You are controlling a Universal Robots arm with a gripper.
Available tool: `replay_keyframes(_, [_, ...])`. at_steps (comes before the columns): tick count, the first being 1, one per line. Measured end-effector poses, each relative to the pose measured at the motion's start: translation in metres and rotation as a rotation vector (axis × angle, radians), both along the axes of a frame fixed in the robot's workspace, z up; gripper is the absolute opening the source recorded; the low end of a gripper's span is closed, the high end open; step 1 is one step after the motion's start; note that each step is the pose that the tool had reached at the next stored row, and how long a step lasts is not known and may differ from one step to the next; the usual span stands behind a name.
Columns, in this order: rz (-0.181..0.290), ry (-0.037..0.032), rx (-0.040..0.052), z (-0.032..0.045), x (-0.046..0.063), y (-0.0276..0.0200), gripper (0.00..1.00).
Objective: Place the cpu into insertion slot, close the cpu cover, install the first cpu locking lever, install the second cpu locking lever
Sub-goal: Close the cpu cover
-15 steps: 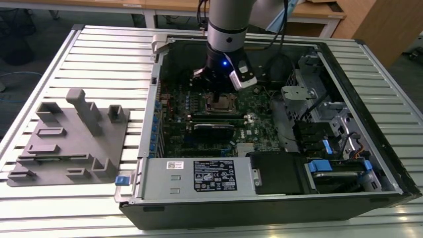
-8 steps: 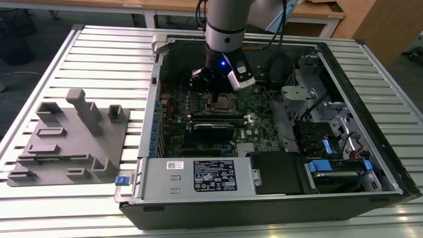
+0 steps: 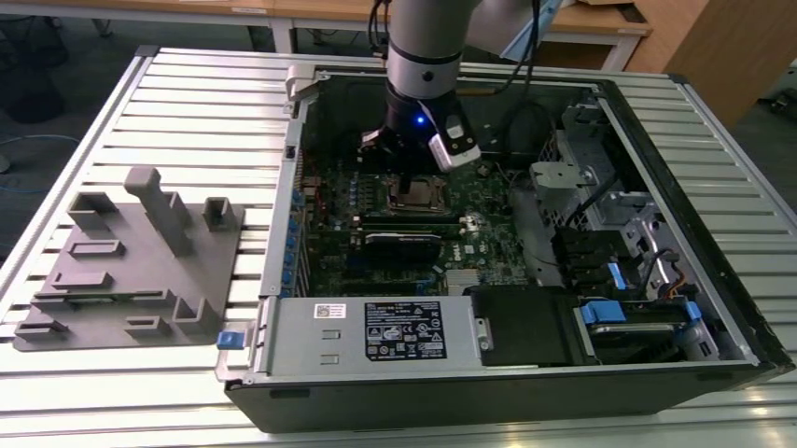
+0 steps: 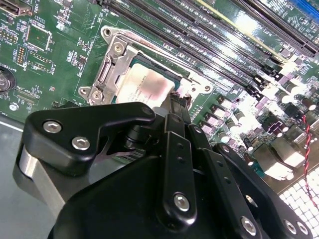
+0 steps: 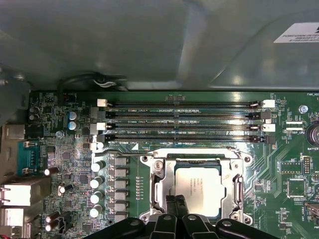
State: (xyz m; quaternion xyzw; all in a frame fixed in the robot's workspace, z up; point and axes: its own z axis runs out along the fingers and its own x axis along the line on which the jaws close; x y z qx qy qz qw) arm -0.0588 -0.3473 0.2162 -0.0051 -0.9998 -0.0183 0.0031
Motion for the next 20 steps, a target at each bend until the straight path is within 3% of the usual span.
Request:
replay_keyframes(12, [0.000, 0.0002, -0.0003, -0.0061, -0.0050, 0.0000, 0.11])
replay_keyframes(20, [0.000, 0.0000, 0.0028, -0.0079, -0.0064, 0.0035, 0.11])
